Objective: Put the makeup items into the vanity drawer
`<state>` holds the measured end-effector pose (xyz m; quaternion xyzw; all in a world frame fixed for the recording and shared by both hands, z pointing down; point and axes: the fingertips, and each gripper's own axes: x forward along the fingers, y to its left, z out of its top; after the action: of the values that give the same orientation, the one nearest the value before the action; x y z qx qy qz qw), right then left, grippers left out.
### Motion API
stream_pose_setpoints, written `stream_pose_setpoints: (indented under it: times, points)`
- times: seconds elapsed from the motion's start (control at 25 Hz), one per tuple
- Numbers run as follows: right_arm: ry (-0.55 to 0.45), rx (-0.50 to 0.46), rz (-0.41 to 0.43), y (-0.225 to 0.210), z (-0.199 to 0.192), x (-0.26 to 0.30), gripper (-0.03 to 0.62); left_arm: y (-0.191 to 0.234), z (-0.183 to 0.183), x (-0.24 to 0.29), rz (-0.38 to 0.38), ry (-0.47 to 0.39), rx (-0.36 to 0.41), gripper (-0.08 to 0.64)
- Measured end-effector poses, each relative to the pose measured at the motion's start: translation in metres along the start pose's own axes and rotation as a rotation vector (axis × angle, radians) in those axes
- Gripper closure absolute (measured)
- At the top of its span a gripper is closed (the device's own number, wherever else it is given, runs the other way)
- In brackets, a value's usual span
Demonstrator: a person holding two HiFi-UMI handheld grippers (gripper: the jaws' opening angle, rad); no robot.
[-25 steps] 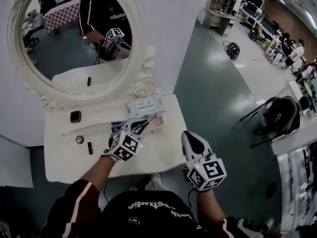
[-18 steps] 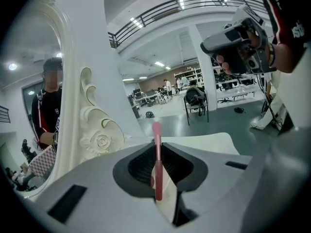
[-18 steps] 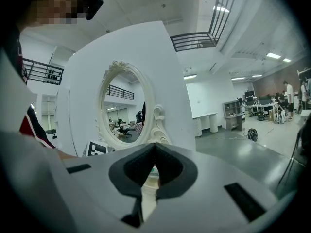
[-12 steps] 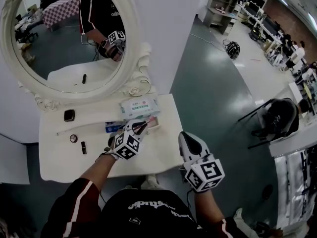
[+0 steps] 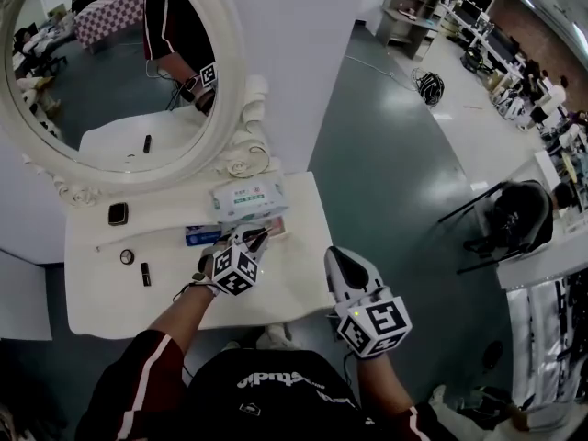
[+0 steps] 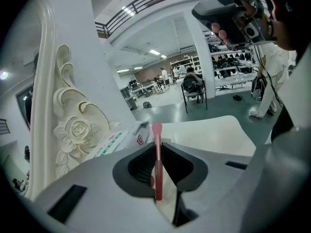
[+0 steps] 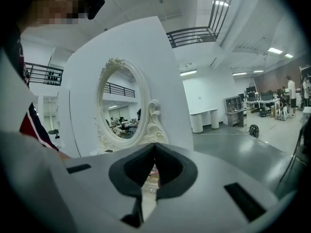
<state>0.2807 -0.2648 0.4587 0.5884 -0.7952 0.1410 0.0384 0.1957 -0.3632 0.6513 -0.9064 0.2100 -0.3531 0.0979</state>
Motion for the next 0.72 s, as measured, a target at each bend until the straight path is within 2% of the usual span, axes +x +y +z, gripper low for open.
stream_pose_setpoints:
  times: [0.52, 0.72]
  points:
    - [0.013, 0.013, 0.005, -0.016, -0.008, 0.001, 0.589, 0.002, -0.014, 0.027, 0.023, 0.059, 0.062, 0.512]
    - [0.009, 0.021, 0.008, -0.021, -0.01, 0.003, 0.589, 0.003, -0.018, 0.034, 0.059, 0.076, 0.095, 0.512]
